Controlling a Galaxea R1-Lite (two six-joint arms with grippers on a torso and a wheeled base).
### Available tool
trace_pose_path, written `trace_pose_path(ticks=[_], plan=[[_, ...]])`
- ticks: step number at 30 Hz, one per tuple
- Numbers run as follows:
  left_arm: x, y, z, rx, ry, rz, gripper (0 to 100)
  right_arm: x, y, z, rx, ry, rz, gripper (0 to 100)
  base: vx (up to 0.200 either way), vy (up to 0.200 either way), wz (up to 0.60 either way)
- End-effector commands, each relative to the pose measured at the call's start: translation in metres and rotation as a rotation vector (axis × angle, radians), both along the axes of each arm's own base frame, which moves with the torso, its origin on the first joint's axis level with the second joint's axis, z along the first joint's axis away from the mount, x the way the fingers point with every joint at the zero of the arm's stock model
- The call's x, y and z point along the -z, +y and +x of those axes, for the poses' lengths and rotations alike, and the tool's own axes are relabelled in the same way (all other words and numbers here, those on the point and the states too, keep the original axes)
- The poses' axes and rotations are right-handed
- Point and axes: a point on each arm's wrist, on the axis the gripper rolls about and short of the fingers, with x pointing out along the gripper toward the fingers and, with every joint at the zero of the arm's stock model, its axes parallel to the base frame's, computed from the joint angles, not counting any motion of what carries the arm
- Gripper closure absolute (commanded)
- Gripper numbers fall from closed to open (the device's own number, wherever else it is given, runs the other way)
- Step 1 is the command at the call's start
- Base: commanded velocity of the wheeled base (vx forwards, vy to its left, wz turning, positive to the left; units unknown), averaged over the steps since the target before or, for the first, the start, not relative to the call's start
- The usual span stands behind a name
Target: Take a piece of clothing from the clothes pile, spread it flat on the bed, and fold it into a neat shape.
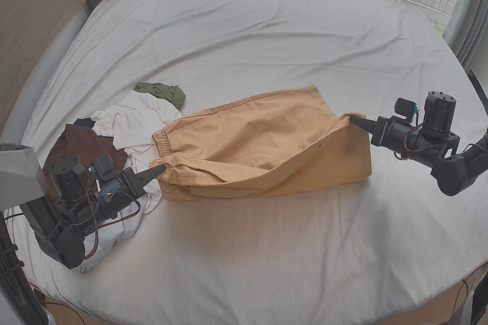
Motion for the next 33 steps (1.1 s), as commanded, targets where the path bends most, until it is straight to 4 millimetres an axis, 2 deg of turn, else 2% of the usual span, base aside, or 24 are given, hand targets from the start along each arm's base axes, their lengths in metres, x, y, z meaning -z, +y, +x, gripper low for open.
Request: trace_pose_path(ticks=[1,6,19,27,33], plan=[[0.002,-0.001,0.004,-0.003,0.001,0.001,100,-0.011,0.003,0.013,-0.002,-0.022,0.002,100,0.000,0.000,0.00],[0.001,-0.001,0.008,-0.039,-0.011,0.000,100,-0.021,0.004,0.029,0.002,-0.038,0.005,100,0.000,0.000,0.00],[-0.003,0.001,0.014,-0.058,-0.016,-0.032,100,-0.025,0.005,0.061,0.011,-0.055,-0.002,100,0.000,0.000,0.00],[-0.004,0.001,0.021,-0.098,-0.024,-0.044,100,-0.033,0.006,0.075,0.011,-0.068,-0.023,100,0.000,0.000,0.00],[-0.005,0.001,0.021,-0.101,-0.026,-0.045,100,-0.038,0.010,0.094,0.010,-0.067,-0.029,100,0.000,0.000,0.00]])
